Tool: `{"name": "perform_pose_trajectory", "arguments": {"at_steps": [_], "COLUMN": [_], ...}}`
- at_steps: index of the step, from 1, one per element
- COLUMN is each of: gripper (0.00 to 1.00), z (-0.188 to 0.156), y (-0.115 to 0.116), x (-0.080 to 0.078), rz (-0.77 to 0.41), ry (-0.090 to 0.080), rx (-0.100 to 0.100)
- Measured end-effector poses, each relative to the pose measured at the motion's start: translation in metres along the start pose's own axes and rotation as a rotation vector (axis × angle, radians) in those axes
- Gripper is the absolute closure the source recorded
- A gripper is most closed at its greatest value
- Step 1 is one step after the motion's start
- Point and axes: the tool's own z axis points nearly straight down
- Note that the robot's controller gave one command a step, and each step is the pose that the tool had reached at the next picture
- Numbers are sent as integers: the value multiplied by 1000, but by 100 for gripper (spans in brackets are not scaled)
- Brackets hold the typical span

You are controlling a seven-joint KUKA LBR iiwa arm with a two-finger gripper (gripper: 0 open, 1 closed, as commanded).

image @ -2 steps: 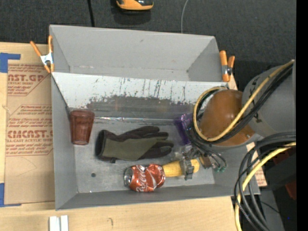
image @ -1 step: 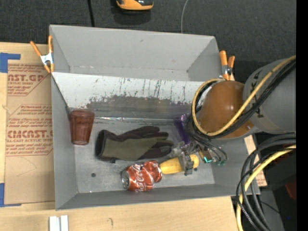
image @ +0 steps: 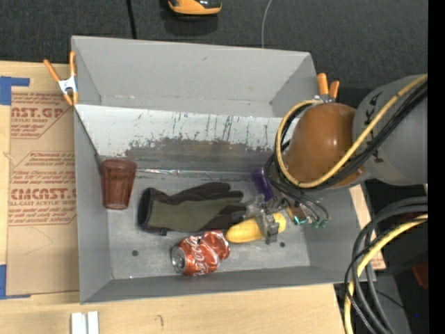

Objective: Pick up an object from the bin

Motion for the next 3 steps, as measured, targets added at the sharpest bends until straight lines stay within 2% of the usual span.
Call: {"name": "perform_pose_trajectory", "arguments": {"at_steps": [1,2,3], "gripper": [0,100,100], "z": [28,45,45], "y": [35,64,64], "x": [-20,-30,-30], "rz": [-8,-212,-212], "ry": [3,4,4], "rx": [-1,2,2]}}
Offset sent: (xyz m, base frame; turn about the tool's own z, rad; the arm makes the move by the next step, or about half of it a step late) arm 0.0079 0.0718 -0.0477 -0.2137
